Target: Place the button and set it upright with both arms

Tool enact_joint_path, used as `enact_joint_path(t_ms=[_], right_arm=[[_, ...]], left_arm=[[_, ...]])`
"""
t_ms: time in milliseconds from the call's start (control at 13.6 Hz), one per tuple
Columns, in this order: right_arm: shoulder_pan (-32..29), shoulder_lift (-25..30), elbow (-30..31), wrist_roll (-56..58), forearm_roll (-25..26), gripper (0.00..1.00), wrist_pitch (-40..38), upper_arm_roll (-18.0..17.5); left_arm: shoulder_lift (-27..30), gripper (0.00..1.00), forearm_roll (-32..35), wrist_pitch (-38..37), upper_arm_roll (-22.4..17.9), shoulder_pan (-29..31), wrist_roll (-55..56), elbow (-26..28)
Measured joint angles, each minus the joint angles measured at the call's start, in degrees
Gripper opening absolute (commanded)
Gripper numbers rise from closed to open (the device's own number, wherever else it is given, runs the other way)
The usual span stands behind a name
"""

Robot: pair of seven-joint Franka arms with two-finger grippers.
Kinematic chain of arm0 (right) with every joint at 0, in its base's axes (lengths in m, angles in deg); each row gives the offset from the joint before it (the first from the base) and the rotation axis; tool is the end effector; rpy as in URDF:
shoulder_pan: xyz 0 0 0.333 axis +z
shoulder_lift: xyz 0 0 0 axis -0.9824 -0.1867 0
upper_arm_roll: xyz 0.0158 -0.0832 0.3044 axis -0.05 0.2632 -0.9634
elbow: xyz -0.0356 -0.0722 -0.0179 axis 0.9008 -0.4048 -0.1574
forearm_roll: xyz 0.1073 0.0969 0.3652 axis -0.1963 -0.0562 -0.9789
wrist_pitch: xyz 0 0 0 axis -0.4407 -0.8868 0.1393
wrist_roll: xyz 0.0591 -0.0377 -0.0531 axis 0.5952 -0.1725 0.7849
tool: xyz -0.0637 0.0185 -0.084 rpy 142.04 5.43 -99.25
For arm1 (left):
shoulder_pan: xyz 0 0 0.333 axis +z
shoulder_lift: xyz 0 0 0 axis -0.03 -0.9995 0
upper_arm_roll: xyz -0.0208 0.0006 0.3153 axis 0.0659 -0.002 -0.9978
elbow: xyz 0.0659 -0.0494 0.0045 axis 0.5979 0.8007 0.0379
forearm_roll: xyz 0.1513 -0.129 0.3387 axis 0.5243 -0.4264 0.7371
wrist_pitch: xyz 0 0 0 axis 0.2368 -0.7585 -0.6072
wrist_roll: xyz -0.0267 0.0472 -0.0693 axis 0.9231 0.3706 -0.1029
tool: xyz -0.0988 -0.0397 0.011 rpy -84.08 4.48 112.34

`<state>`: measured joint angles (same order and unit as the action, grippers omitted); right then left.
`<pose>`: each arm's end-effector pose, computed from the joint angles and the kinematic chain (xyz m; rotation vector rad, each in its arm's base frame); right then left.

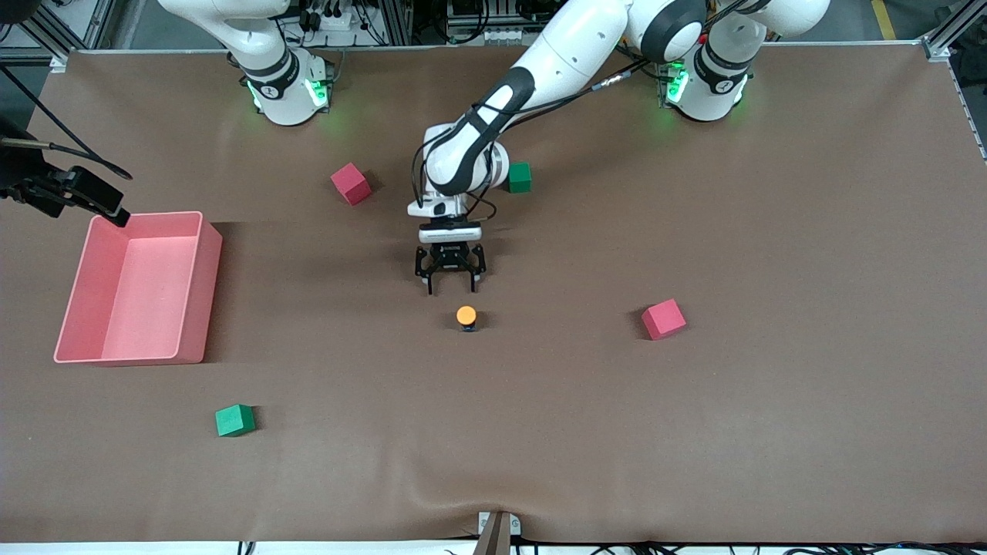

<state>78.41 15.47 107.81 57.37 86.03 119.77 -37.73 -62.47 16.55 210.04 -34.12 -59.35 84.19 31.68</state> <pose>0.5569 0.0100 0.6453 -3.1135 0.2701 -0.0865 0.3585 -0.6392 0.1068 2.7374 0.2760 1.3190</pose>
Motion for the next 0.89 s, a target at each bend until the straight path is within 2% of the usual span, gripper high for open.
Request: enact_joint_path(t_ms=[148,295,517,886], right_arm=[[0.0,0.0,0.0,0.0,-0.5,1.00,-0.1,0.0],[0.0,0.0,0.0,0.0,-0.6,1.00,-0.6,0.0],[-0.2,-0.1,0.0,0.0,-0.7,1.00,-1.7,0.0],[-1.1,-0.2,0.0,0.0,-0.7,1.00,-1.7,0.0]], left_arm=[[2.1,1.00,-7.0,0.3,2.3,0.0,-3.0,1.7],[4.0,1.00,-17.2,0.3,3.9,-0.1,-8.8,2.2],[8.5,1.00,-33.2,-2.0,4.2,0.1,-21.2,2.2],[21.1,1.00,-50.1,-15.7,4.1,2.9,-40.4,2.0]])
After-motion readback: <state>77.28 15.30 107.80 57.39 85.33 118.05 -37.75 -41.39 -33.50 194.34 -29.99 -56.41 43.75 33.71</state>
